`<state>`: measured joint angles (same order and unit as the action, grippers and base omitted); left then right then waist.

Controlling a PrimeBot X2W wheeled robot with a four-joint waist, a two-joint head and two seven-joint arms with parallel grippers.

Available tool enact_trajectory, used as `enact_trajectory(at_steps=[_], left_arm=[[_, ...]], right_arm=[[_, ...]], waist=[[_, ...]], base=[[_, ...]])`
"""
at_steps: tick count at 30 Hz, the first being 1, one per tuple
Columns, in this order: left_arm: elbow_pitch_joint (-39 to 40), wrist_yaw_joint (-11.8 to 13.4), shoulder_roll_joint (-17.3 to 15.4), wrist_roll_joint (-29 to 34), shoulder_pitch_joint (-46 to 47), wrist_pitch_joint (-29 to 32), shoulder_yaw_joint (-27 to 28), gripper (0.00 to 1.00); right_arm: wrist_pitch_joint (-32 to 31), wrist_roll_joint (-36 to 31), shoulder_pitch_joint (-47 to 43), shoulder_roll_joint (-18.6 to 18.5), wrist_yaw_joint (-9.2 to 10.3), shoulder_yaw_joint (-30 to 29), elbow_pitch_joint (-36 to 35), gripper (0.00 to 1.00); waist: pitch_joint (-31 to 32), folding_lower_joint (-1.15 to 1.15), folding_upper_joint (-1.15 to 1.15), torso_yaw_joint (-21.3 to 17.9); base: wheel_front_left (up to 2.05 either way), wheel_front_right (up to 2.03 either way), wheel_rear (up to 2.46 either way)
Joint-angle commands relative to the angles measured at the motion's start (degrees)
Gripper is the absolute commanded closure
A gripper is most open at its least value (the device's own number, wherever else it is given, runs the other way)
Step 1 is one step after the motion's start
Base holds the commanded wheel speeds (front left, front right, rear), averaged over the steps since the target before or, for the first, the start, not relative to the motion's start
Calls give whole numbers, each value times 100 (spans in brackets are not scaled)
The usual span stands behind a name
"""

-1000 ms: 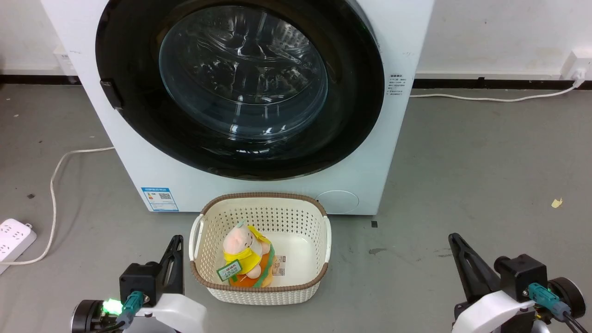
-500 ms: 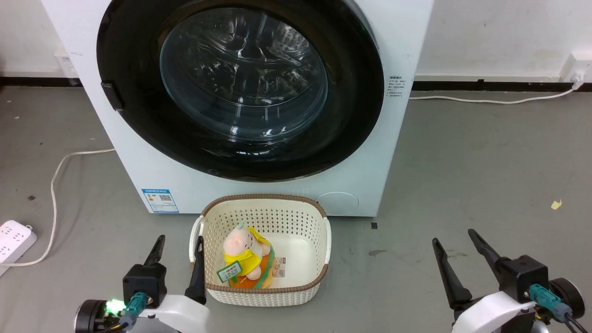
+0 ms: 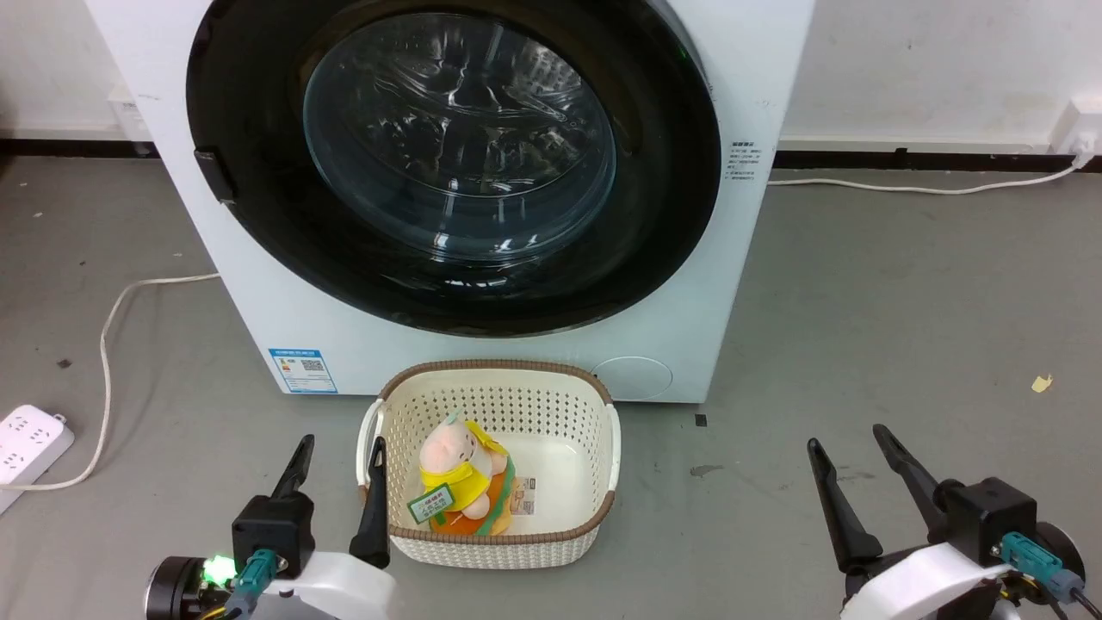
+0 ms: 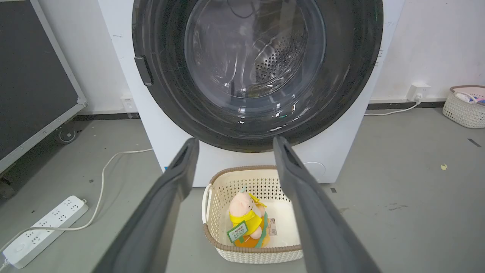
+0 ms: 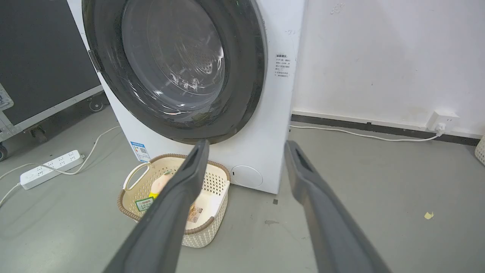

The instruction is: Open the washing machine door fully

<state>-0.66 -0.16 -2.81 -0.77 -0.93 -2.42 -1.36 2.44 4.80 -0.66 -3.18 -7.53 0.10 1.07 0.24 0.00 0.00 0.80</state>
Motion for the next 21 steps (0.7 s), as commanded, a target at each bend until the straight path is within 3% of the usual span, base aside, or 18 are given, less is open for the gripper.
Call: enact_trajectory(at_steps=[1, 21], left_arm=[[-24, -2, -1, -41, -12, -59, -29, 0], [5, -64, -2, -118, 169, -299, -114, 0]], right_arm=[[58, 85, 102, 6, 1, -9, 37, 0], [-185, 1974, 984, -5, 2, -336, 287, 0]], waist=[[-5, 0, 0, 10], [-325, 0, 0, 262]], base=[[0, 0, 0], [0, 0, 0]])
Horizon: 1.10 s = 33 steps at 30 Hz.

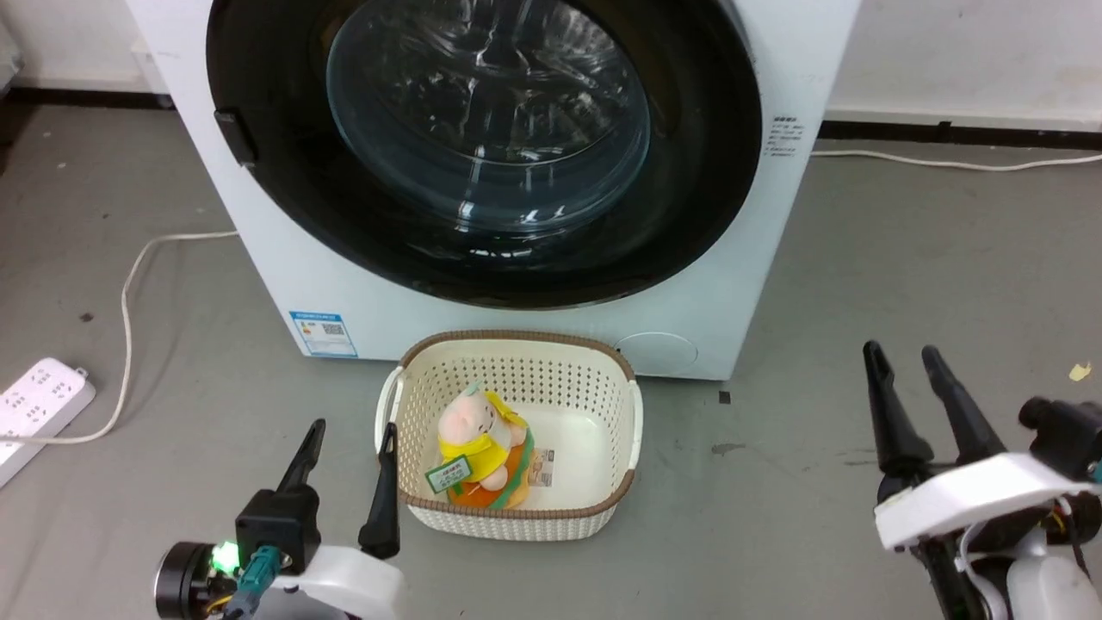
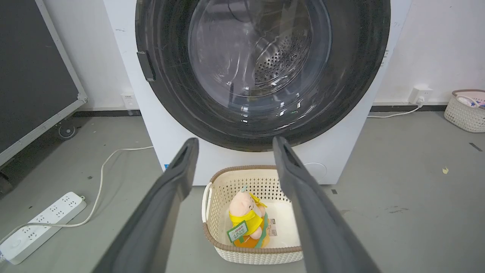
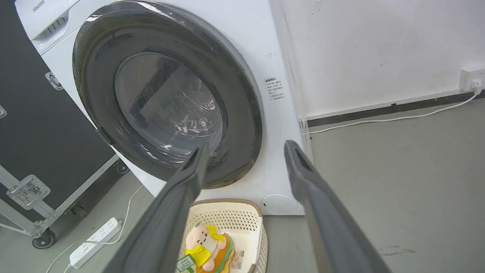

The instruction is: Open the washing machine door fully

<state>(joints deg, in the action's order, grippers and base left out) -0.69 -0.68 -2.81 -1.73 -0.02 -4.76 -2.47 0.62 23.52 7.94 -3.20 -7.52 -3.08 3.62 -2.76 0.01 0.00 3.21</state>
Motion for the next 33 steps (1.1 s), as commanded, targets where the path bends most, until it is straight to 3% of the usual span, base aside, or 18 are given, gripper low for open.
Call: enact_trajectory(at_steps=[1, 8, 9, 11, 22, 26, 33], left_arm=[[13, -14, -3, -31, 94, -77, -7, 0], [44, -33, -3, -81, 200, -161, -28, 0], [44, -35, -3, -90, 214, -173, -29, 0], [46, -41, -3, -105, 240, -197, -34, 0], [57, -59, -4, -179, 363, -316, -81, 0], [64, -72, -4, -208, 412, -376, -109, 0], [81, -88, -4, -256, 473, -448, -149, 0]], right_arm=[[-23, 160, 182, -6, 0, -29, 49, 0], [-140, 531, 629, -19, 1, -195, 220, 0], [-158, 587, 700, -18, 1, -224, 251, 19], [-193, 695, 844, -14, 1, -277, 318, 100], [-457, 1560, 1662, 13, 1, -649, 904, 100], [-672, 2193, 2266, 16, 1, -962, 1500, 100], [-852, 2524, 3008, -157, 2, -1149, 2160, 100]], waist=[[-53, -1, 0, 37], [-246, -1, 0, 173], [-271, -1, 0, 193], [-320, -1, 0, 229], [-540, -1, 0, 410], [-642, -1, 0, 504], [-800, -1, 0, 627]], base=[[0, 0, 0], [0, 0, 0], [0, 0, 0], [0, 0, 0], [0, 0, 0], [0, 0, 0], [0, 0, 0]])
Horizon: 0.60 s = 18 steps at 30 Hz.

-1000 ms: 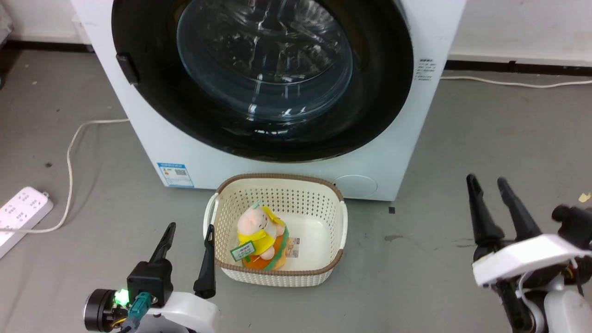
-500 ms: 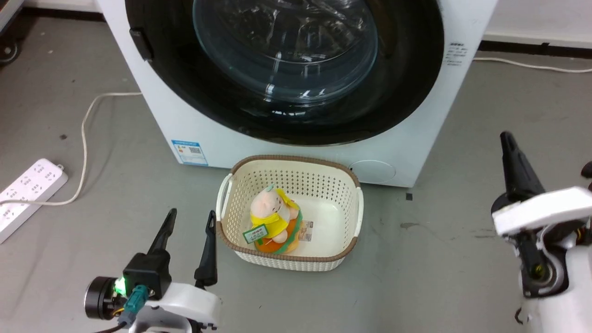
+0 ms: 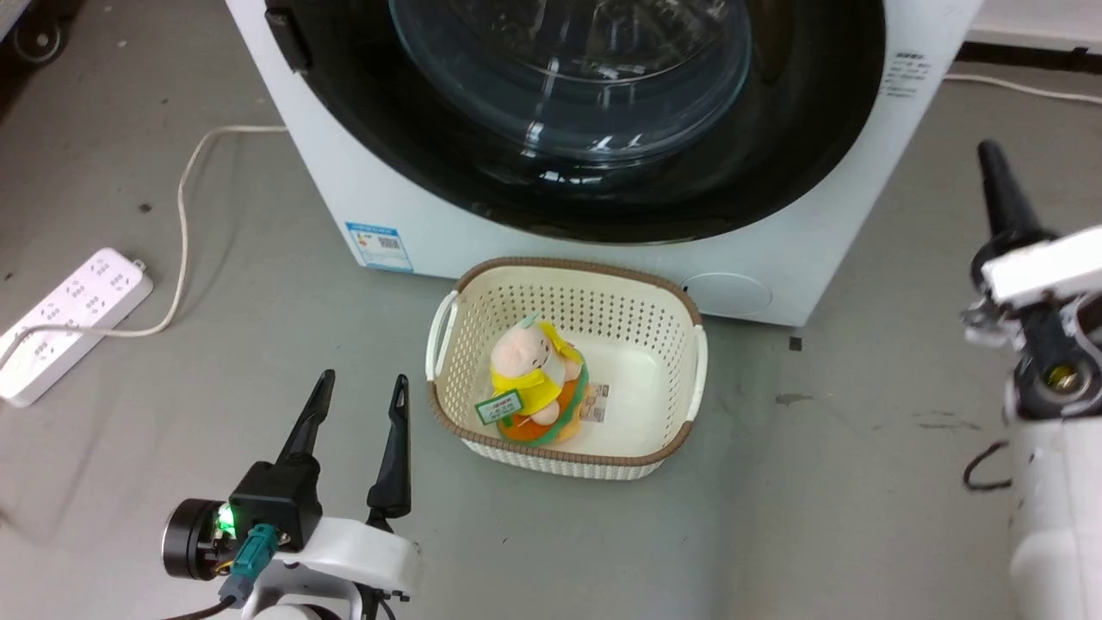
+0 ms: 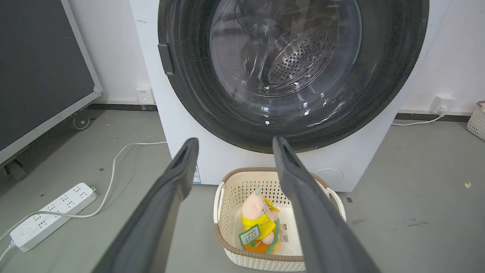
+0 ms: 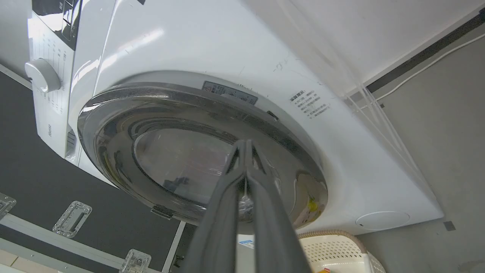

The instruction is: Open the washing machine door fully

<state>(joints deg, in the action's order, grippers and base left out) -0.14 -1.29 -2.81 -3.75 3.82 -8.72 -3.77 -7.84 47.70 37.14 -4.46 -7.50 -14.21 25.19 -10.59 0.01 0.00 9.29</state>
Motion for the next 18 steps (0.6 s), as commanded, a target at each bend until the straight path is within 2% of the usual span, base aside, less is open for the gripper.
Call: enact_trajectory(at_steps=[1, 8, 18], left_arm=[[27, -30, -4, -61, 101, -64, -25, 0], [46, -53, -5, -118, 184, -148, -60, 0], [53, -102, -5, -171, 276, -268, -101, 0]], right_arm=[[-21, 121, 202, -76, -1, -42, 100, 100], [-199, 368, 949, -303, 0, -163, 753, 100], [-829, 908, 1989, -654, 0, -435, 2028, 100]], waist=[[-48, -1, 0, 42], [-270, -1, 0, 196], [-544, -1, 0, 356]], base=[[0, 0, 0], [0, 0, 0], [0, 0, 0]])
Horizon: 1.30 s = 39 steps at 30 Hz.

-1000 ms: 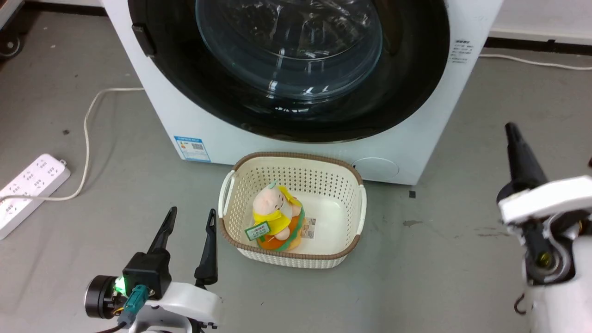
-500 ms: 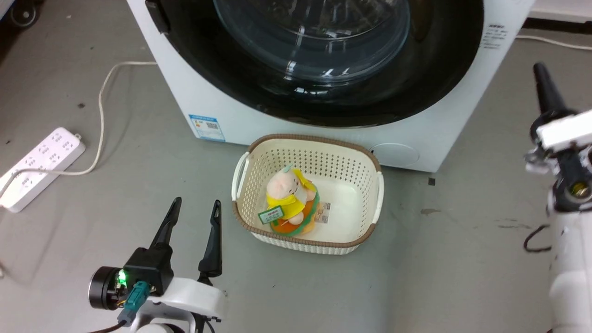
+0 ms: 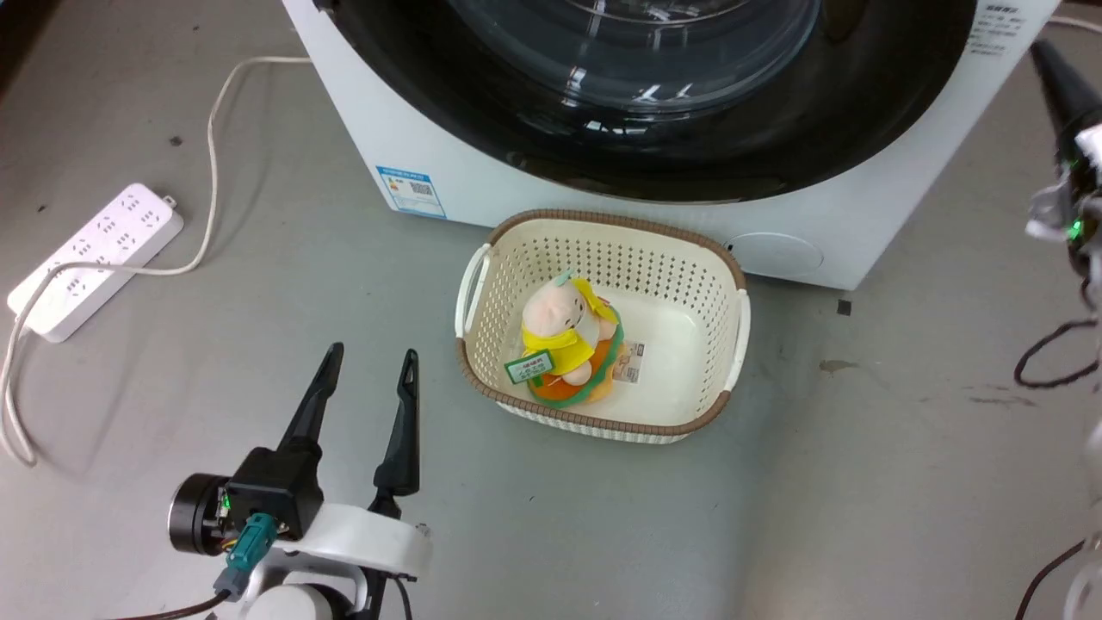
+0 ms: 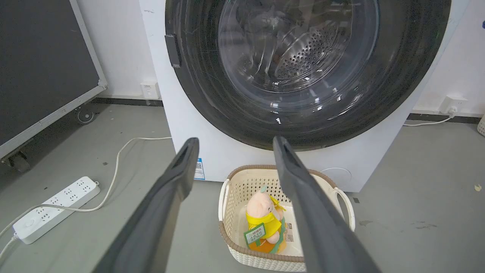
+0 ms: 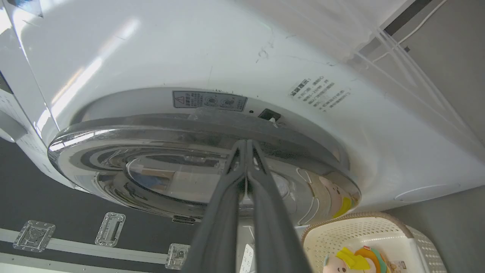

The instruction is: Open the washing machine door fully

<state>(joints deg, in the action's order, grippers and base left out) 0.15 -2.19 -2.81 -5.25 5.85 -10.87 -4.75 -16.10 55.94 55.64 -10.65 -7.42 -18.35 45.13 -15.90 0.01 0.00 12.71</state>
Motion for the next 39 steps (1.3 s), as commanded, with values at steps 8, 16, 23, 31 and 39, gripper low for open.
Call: enact_trajectory(at_steps=[8, 16, 23, 31, 39], left_arm=[[29, -51, -6, -28, 131, -148, -53, 0], [27, -69, -6, -74, 256, -244, -104, 0], [34, -79, -7, -135, 328, -328, -143, 0], [31, -77, -7, -218, 462, -413, -216, 0], [-5, -18, -7, -245, 423, -413, -229, 0]], right_arm=[[-468, 508, 1011, -250, -7, -199, 1050, 100], [-647, 757, 1792, -598, -7, -273, 1891, 100], [-978, 984, 2355, -798, -7, -370, 2449, 100], [-1475, 997, 2516, -808, -7, -473, 2881, 100], [-1925, 573, 2036, -760, -7, -524, 2882, 100]], waist=[[-184, -1, 0, 115], [-369, -1, 0, 252], [-553, -1, 0, 363], [-727, -1, 0, 490], [-588, -1, 0, 490]], base=[[0, 0, 0], [0, 0, 0], [0, 0, 0], [0, 0, 0], [0, 0, 0]])
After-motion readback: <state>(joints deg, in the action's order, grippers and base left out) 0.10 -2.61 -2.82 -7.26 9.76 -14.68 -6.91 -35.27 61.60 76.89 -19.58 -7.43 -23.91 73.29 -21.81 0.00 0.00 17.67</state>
